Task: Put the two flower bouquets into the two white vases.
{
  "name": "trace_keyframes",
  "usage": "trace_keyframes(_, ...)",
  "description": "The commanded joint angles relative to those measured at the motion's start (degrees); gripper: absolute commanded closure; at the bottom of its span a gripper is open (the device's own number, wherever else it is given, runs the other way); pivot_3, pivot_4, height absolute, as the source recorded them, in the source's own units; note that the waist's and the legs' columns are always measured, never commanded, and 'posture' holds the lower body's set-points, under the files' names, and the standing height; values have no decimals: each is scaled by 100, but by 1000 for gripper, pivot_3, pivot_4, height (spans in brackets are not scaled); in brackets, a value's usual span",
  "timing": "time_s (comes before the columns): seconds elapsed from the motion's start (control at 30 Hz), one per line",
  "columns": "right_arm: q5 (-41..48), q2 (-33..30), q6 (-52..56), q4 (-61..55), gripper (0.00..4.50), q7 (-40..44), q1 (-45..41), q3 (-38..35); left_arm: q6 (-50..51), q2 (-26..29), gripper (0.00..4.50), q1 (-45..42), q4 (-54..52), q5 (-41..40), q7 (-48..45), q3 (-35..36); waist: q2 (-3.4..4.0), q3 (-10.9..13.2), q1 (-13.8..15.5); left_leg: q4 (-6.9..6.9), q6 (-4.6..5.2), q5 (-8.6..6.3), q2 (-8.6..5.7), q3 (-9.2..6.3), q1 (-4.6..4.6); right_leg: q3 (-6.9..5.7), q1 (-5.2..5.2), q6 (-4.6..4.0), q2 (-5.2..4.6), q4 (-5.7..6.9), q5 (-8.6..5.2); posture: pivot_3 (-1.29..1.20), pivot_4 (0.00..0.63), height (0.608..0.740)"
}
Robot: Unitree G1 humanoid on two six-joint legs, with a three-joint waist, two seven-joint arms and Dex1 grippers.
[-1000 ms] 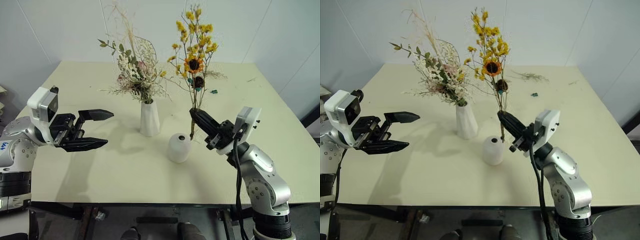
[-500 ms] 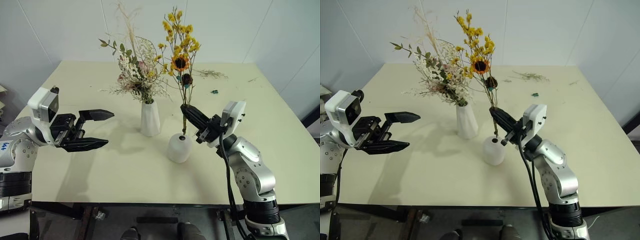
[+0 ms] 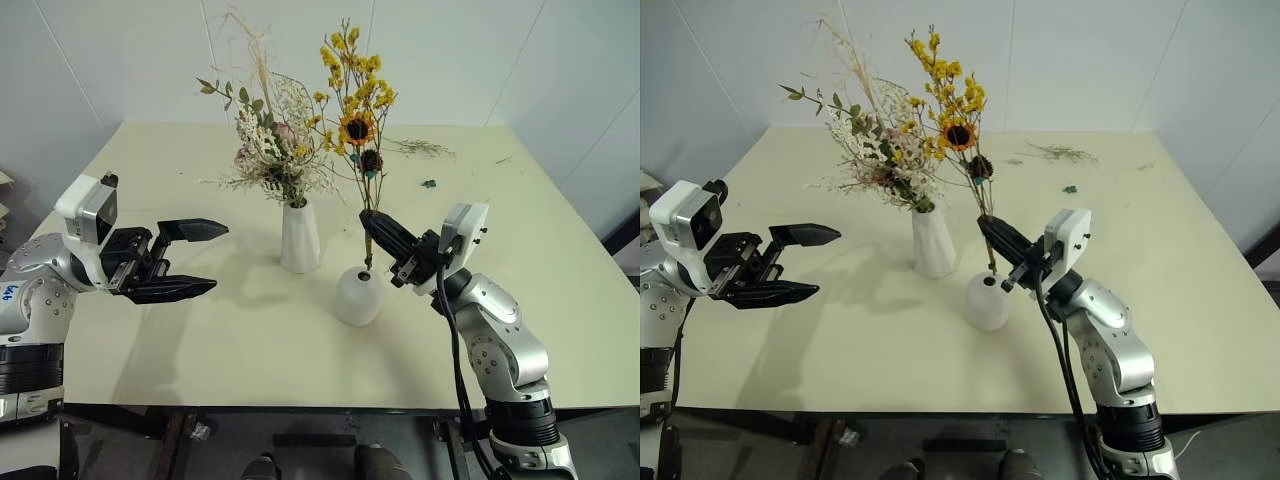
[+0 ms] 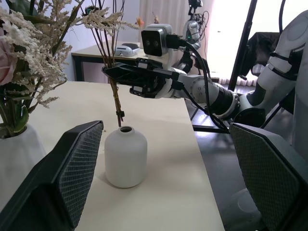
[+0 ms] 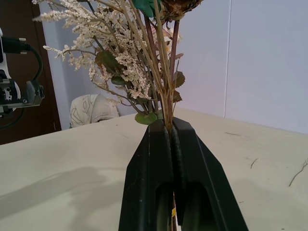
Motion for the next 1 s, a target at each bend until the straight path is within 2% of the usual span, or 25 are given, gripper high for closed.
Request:
trace_keyframes(0.03, 105, -78, 51, -347, 4448, -28, -83, -40, -54, 12, 0, -39, -150, -1, -70, 103, 0, 0, 0, 0, 0, 0, 0, 0, 0, 0, 0, 0, 0, 0, 0, 0, 150, 740)
trace_keyframes(0.43, 248, -120, 147, -527, 4448, -92, -201, -135, -64, -26, 0, -76, -116, 34, -81, 65, 0, 0, 5, 0, 0, 0, 0, 0, 0, 0, 0, 0, 0, 0, 0, 0, 150, 740)
trace_keyframes(1.0, 149, -23, 119, -278, 4448, -18, 140, 25, -41, -13, 0, -68, -146, 41, -83, 59, 0, 0, 4, -1, 0, 0, 0, 0, -1, 0, 0, 0, 0, -3, 0, 0, 150, 740)
